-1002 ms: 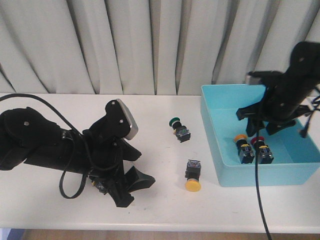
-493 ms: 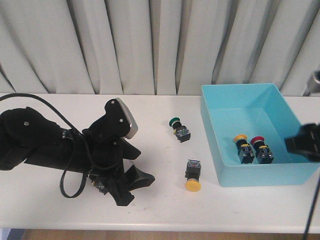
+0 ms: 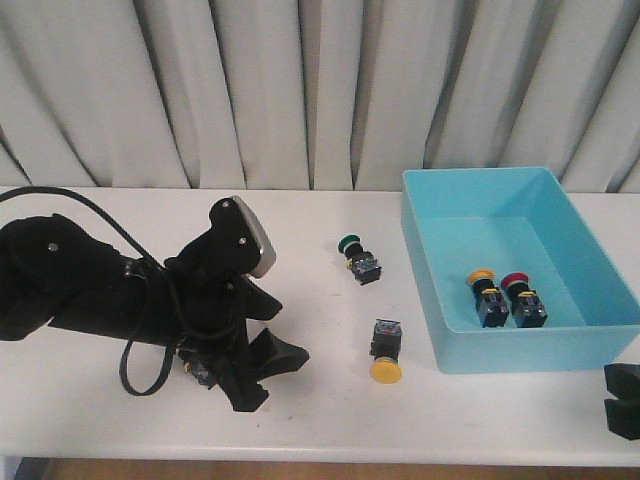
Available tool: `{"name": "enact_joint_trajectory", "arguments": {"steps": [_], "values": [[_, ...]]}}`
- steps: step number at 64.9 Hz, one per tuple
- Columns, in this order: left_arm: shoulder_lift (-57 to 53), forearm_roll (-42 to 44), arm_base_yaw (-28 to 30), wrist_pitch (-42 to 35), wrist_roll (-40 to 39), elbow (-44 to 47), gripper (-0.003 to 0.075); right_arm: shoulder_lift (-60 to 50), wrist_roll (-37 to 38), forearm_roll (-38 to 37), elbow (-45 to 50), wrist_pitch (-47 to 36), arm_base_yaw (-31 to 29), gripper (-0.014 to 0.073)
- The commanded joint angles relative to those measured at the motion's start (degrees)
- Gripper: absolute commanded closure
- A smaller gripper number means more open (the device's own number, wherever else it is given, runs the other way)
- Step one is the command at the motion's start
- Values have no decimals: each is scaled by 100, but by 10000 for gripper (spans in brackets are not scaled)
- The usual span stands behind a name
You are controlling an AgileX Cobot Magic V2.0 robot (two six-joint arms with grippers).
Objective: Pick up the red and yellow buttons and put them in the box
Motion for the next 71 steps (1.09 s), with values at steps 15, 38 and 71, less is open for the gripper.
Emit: {"name": "enact_joint_trajectory", "arguments": {"steps": [15, 38, 71], "values": [[-197, -185, 0, -99, -33, -152, 538, -26, -69, 115, -127, -393, -34, 454], [-197, -192, 0, 27, -33, -152, 727, -26, -47, 115, -127, -298, -34, 601], [-197, -192, 0, 27, -33, -152, 727, -26, -47, 115, -127, -230, -34, 601]]}}
